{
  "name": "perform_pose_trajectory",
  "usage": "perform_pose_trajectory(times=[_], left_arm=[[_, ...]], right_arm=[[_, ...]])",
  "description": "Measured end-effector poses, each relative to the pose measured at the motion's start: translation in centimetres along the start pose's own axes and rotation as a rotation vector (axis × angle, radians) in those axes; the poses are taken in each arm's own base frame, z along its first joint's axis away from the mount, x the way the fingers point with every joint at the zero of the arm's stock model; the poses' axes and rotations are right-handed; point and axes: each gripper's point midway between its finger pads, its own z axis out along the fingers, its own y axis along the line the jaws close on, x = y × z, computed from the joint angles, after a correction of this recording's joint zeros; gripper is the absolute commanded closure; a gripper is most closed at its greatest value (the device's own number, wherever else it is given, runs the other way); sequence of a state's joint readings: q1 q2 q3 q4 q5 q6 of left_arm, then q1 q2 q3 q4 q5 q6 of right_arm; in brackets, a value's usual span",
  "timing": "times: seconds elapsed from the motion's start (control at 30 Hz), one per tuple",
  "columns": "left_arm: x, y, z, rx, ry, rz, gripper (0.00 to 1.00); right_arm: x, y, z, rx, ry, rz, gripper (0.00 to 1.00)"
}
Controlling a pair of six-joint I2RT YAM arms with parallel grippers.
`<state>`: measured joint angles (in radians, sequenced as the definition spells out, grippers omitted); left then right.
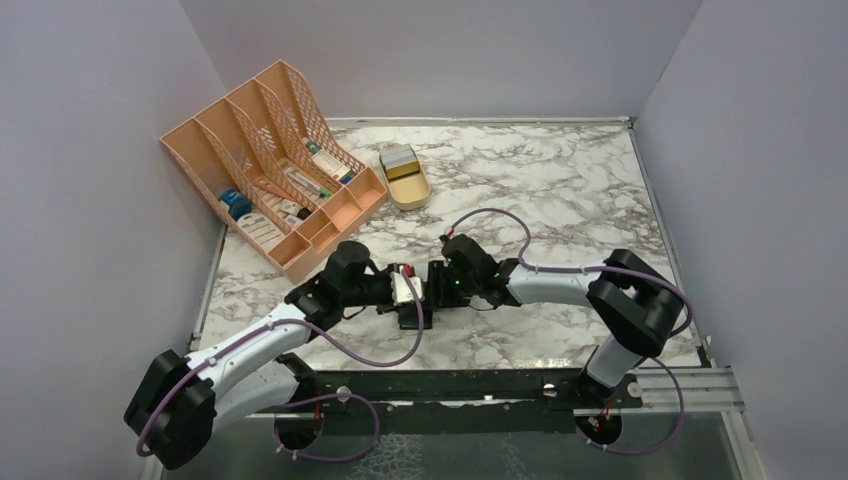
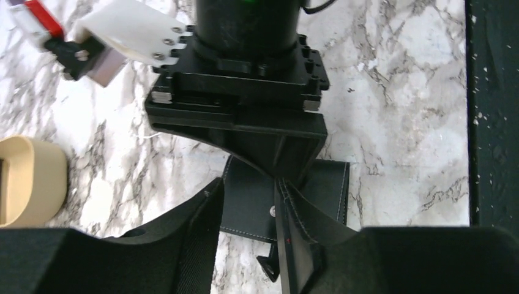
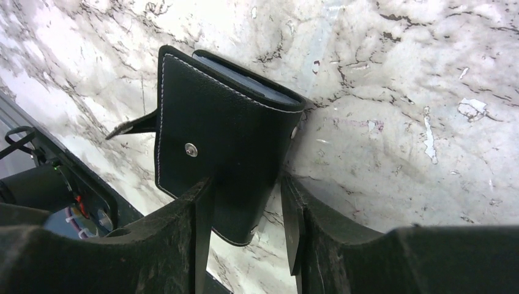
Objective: Put the credit cards into the card holder
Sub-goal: Close the card holder at the center of the board.
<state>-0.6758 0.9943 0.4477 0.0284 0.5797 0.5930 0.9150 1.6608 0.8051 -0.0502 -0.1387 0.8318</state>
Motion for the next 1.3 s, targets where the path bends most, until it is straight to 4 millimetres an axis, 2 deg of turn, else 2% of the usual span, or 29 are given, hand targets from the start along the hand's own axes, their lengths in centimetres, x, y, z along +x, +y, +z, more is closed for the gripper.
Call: perform_pose_trajectory(times=[0.1,0.23,0.43,0.53,0.67,0.9,1.03,1.3], left_arm=[[-0.7,0.7,-0.6,-0.054,-0.012,-0.034,0.59],[-1.5,2.7,-1.5,-0.192,-0.022,-0.139,0.60],[-1.6,8.4,-3.5,-0.521,0.046,-0.494,0.69],[-1.0,10.0,-3.9,-0.623,0.107,-0.661,0.75],[0.7,8.9,-3.3,-0.630,0.194,-0.853,0.78],[3.8,4.8,-2.7,-0.607,0.299,-1.125,0.84],[5.4,2.8,-2.6,-0.597,0.349,-1.210,0.83],[7.1,0.7,-3.0,-0.605,0.411,-1.317,0.85]], right_arm=[[-0.1,0.1,0.1,0.000,0.000,-0.002,0.56],[-0.1,0.1,0.2,0.001,0.001,-0.004,0.56],[-0.3,0.2,0.3,0.003,0.003,-0.004,0.56],[-0.4,0.3,0.4,0.006,0.006,-0.007,0.56],[-0.7,0.6,0.2,0.014,0.013,-0.011,0.52],[-1.4,0.9,0.0,0.030,0.010,-0.020,0.47],[-1.4,0.7,0.2,0.054,0.022,-0.027,0.47],[-1.4,0.3,1.0,0.085,0.047,-0.048,0.51]])
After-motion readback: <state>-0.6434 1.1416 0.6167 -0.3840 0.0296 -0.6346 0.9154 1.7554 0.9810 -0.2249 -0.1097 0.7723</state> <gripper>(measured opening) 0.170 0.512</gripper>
